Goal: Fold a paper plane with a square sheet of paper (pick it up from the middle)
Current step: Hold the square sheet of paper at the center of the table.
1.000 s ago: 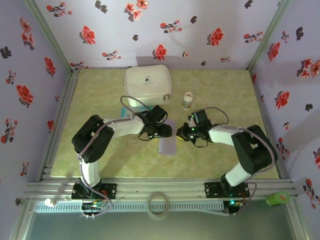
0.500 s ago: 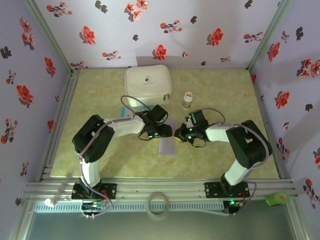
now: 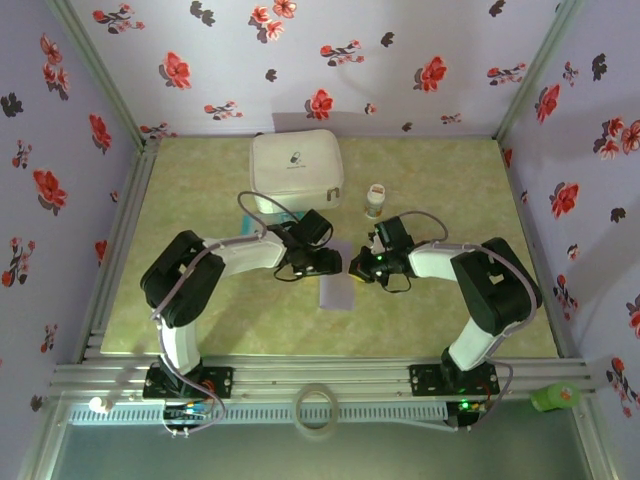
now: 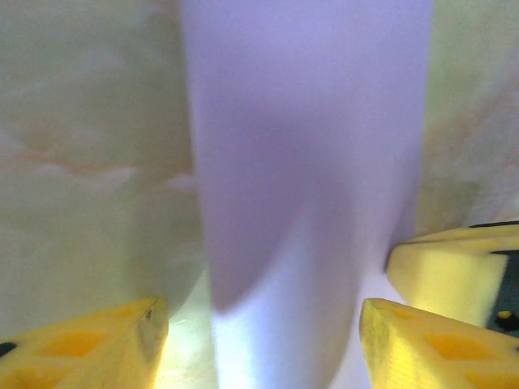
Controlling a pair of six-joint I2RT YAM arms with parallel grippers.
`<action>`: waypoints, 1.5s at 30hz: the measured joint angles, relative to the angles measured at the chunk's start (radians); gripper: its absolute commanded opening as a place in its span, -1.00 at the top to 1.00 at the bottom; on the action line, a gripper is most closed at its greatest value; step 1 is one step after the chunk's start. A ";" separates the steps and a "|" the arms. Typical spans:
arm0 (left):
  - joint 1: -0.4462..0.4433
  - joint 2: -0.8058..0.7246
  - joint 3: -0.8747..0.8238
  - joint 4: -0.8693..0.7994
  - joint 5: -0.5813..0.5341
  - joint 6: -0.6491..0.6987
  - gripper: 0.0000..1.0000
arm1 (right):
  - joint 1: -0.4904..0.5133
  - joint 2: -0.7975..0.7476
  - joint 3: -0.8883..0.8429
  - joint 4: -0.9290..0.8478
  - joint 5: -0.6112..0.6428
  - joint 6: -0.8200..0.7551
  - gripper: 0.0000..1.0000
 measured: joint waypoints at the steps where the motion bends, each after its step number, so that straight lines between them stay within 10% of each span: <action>1: 0.005 -0.009 -0.014 0.008 0.005 -0.002 -0.19 | 0.000 0.000 0.000 0.000 0.000 -0.001 0.92; 18: 0.037 -0.039 -0.087 0.139 0.096 -0.027 0.14 | 0.000 0.000 0.002 -0.003 0.000 -0.001 0.81; 45: 0.027 -0.005 -0.055 0.092 0.065 -0.026 0.04 | -0.103 -0.300 -0.064 -0.105 0.177 -0.008 0.57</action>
